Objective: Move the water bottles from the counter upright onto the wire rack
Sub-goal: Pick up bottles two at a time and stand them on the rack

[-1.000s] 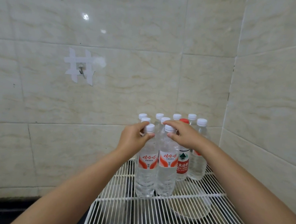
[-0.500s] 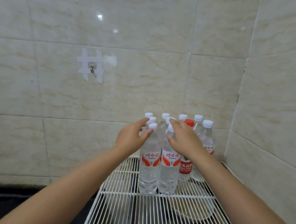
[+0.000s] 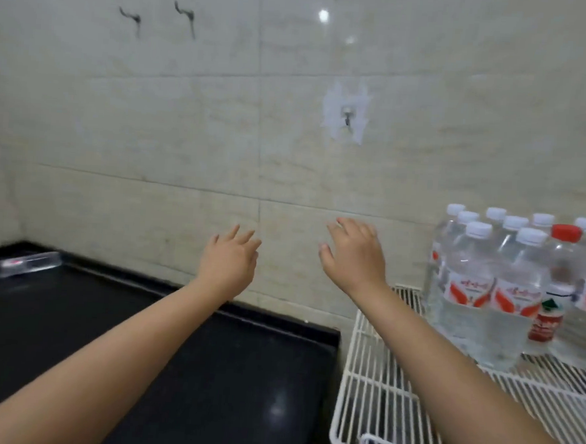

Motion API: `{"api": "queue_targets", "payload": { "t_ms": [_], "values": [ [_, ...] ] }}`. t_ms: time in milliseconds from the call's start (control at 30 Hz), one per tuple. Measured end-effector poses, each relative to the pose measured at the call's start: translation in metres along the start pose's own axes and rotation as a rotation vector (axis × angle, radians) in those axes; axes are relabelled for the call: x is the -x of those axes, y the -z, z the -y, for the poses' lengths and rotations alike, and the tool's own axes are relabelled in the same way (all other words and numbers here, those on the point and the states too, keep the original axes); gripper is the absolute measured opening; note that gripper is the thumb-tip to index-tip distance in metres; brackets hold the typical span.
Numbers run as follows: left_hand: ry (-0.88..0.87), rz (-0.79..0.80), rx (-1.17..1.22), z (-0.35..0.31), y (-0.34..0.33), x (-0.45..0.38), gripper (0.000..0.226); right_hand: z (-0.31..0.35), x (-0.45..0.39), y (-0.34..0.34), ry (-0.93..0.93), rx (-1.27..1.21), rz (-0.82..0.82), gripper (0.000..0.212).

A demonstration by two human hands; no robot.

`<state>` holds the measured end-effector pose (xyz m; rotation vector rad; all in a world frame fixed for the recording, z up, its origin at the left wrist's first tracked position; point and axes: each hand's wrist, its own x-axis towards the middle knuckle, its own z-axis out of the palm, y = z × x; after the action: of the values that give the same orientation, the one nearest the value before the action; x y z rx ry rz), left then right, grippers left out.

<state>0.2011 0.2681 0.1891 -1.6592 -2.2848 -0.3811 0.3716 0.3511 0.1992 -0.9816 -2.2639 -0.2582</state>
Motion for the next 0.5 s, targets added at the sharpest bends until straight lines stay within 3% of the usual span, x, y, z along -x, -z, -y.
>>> {"api": "queue_targets", "payload": {
  "t_ms": [267, 500],
  "values": [
    [0.267, 0.032, -0.113, 0.224, 0.006, 0.117, 0.049, 0.256, -0.005, -0.092, 0.144, -0.215, 0.101, 0.042],
    [0.563, 0.137, -0.135, 0.392, 0.001, 0.207, 0.049, 0.444, 0.0, -0.173, 0.27, -0.346, 0.356, 0.054]
  ]
}}
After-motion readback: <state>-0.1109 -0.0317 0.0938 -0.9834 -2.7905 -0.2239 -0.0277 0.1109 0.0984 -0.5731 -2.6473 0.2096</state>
